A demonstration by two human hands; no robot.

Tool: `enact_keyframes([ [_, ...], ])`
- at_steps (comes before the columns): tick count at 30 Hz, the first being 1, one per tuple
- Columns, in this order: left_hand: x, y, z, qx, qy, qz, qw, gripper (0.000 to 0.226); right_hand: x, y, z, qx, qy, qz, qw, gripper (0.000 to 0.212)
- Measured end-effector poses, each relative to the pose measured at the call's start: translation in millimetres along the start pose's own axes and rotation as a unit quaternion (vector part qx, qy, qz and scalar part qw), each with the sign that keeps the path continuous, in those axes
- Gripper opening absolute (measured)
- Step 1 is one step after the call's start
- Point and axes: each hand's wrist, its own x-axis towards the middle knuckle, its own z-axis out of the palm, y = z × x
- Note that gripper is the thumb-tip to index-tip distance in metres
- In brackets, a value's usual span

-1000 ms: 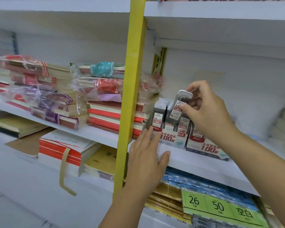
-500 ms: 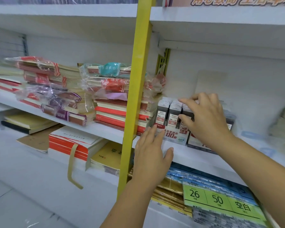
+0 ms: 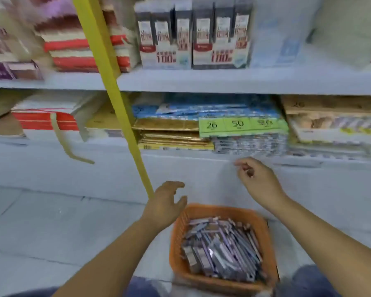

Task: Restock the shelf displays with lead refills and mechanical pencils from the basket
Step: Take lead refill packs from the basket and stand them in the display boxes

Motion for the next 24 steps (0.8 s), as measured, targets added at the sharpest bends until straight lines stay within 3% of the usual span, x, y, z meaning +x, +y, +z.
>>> enact_keyframes([
  [5, -19, -48, 94, -0.018, -0.142, -0.118, 0.983, 0.051, -40, 111, 67, -0.059, -0.092, 0.158, 0.981, 0.012],
  [9, -25, -70, 143, -0.045, -0.193, -0.179, 0.964, 0.048, -68, 163, 106, -0.085, -0.212, 0.253, 0.940, 0.020],
  [15, -27, -91, 189, -0.033, -0.242, -0.254, 0.936, 0.060, -95, 192, 161, -0.105, -0.328, 0.278, 0.897, 0.051],
  [20, -23, -91, 207, -0.023, -0.202, -0.299, 0.932, 0.064, -109, 193, 192, -0.174, -0.315, 0.258, 0.896, 0.073],
  [24, -25, -86, 220, -0.040, -0.157, -0.345, 0.924, 0.075, -119, 194, 199, -0.174, -0.261, 0.257, 0.914, 0.069],
])
